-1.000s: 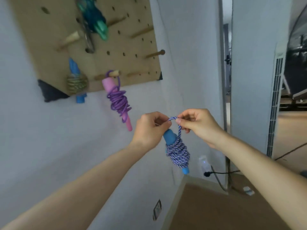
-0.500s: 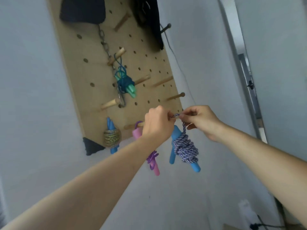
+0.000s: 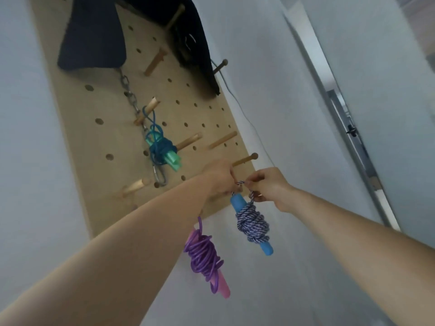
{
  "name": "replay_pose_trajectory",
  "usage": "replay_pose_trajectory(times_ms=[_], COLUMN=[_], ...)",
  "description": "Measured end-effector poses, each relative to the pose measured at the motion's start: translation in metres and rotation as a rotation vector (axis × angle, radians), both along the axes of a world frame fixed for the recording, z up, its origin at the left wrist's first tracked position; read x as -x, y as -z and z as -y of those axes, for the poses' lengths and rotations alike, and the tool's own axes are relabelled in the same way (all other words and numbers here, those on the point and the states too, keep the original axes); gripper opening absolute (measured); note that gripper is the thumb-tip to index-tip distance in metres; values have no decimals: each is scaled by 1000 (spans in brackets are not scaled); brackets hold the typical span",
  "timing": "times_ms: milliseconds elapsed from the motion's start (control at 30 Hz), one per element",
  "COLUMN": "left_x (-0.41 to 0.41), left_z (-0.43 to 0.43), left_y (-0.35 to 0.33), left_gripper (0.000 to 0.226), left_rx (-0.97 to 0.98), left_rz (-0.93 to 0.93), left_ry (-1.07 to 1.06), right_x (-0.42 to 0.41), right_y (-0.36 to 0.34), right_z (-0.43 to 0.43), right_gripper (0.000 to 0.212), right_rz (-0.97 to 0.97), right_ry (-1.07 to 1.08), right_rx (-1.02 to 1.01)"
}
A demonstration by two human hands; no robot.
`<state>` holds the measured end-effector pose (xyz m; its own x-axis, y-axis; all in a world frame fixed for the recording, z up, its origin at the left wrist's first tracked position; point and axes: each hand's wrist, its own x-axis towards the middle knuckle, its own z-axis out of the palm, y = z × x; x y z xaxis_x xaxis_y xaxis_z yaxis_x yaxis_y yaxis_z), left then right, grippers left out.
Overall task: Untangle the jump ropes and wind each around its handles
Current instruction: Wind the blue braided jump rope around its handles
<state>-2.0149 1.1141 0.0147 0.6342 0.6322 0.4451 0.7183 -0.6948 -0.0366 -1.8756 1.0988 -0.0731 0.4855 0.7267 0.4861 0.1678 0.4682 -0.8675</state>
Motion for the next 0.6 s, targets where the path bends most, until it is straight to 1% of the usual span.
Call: replay_pose_trajectory(times_ms=[67, 133, 233, 333, 433, 600], left_x=[-4, -5, -3, -1, 3, 14], left_z=[-9, -18, -32, -43, -52, -52], left_y=[-1, -3, -5, -3, 0, -3], left_gripper=[26, 23, 17, 13, 16, 16], left_rx=[14, 31, -39, -92, -133, -135], left_rz=[-16, -5, -35, -69, -103, -55], left_ry=[-5, -19, -67, -98, -111, -49], right_x=[-4, -6, -9, -11, -9, -12], right_y=[2, 2, 0, -1, -1, -1], right_z=[-11, -20, -29, -35, -38, -24], right_gripper=[9, 10, 9, 16, 24, 16], right_rz=[-8, -13, -17, 20, 78, 108], right_ry=[-24, -61, -137, -187, -178, -112], right_rx=[-3, -5, 19, 62, 97, 73])
